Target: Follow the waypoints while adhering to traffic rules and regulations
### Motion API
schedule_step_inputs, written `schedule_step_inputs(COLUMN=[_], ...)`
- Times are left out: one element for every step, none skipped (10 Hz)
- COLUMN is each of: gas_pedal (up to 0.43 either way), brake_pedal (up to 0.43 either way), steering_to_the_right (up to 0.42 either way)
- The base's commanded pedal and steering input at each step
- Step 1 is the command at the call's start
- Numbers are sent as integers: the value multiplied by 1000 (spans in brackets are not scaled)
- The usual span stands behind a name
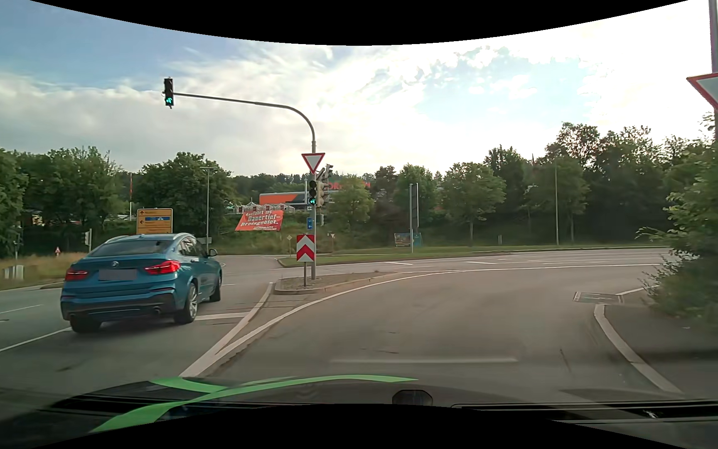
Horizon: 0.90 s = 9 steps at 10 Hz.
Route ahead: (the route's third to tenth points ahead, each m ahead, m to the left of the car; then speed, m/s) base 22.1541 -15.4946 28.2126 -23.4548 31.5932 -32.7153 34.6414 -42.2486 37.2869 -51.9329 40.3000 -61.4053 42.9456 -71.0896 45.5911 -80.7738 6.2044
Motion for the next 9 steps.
schedule_step_inputs(gas_pedal=[47, 47, 59, 59, 67, 79, 79, 79, 79], brake_pedal=[0, 0, 0, 0, 0, 0, 0, 0, 0], steering_to_the_right=[150, 161, 169, 177, 188, 203, 211, 216, 218])
